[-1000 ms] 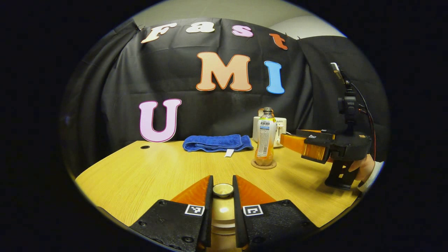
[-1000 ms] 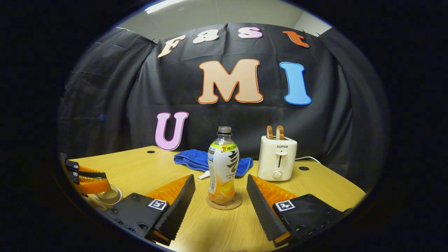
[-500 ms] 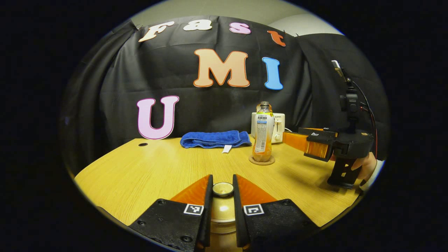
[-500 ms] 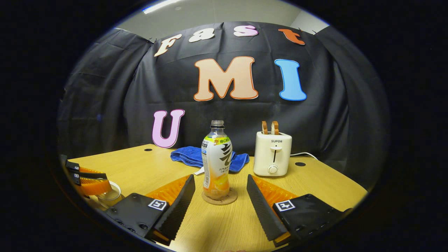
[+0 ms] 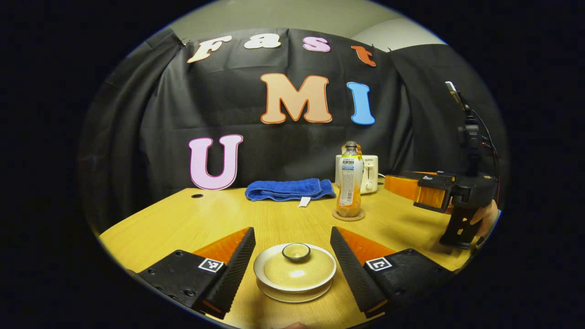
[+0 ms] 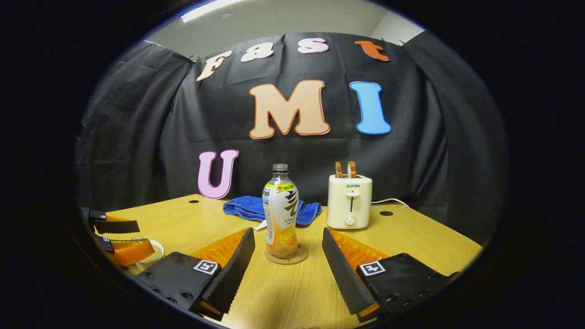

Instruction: Open the teacup lid with one hand, grasp the water bottle and pour water into the teacup with the other hand; after pouring, place the water bottle on the coaster and then close the teacup lid.

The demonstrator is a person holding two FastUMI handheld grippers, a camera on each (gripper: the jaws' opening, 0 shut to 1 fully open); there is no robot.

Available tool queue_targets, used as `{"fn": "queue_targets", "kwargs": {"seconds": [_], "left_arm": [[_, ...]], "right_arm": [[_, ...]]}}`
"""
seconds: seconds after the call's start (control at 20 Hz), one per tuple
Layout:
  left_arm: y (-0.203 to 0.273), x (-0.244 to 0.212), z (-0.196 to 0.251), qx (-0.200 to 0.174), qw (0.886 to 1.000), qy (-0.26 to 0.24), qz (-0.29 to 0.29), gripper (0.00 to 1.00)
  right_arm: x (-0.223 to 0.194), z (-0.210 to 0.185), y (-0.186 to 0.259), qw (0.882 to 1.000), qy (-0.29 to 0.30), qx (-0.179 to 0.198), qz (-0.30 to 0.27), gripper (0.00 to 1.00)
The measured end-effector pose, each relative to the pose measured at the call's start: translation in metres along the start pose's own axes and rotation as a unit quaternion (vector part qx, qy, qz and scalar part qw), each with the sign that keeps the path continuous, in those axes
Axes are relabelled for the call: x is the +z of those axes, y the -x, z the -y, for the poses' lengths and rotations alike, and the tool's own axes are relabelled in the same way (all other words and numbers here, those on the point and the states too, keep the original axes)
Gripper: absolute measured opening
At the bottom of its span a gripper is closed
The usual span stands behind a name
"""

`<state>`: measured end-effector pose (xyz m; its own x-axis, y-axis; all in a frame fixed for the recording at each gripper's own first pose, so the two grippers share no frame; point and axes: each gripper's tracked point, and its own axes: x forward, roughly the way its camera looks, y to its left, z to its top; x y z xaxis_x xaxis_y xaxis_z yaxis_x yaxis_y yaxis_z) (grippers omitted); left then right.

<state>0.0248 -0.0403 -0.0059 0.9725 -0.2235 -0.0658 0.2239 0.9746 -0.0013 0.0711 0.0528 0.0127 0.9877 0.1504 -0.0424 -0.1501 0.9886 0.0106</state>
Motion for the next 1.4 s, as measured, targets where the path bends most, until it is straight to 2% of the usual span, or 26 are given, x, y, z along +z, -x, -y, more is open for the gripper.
{"fn": "queue_targets", "kwargs": {"seconds": [0.1, 0.15, 0.35, 0.4, 0.9, 1.05, 1.1, 1.4], "left_arm": [[0.004, 0.008, -0.013, 0.027, 0.999, 0.000, 0.021, 0.96], [0.005, 0.011, -0.018, 0.039, 0.999, 0.001, 0.029, 0.96], [0.011, 0.009, -0.033, 0.073, 0.996, 0.017, 0.042, 0.96], [0.012, 0.007, -0.036, 0.078, 0.996, 0.020, 0.040, 0.96], [0.013, 0.004, -0.043, 0.096, 0.995, 0.008, 0.036, 0.96], [0.014, 0.003, -0.047, 0.107, 0.994, 0.008, 0.033, 0.97], [0.014, 0.002, -0.047, 0.109, 0.994, 0.008, 0.032, 0.97], [0.013, 0.002, -0.050, 0.118, 0.992, 0.008, 0.033, 0.96]], "right_arm": [[0.000, 0.002, 0.014, 1.000, 0.005, -0.010, 0.004, 0.95], [-0.003, 0.003, 0.023, 1.000, 0.012, -0.015, 0.005, 0.90], [-0.007, 0.004, 0.051, 0.999, 0.027, -0.027, 0.012, 0.90], [-0.007, 0.003, 0.055, 0.999, 0.026, -0.026, 0.012, 0.95], [-0.021, 0.014, 0.067, 0.999, 0.001, -0.042, 0.013, 0.95], [-0.020, 0.008, 0.064, 1.000, 0.000, -0.028, 0.011, 0.93], [-0.019, 0.006, 0.064, 1.000, 0.000, -0.024, 0.011, 0.95], [-0.017, 0.020, 0.064, 0.998, 0.000, -0.058, 0.016, 0.95]]}}
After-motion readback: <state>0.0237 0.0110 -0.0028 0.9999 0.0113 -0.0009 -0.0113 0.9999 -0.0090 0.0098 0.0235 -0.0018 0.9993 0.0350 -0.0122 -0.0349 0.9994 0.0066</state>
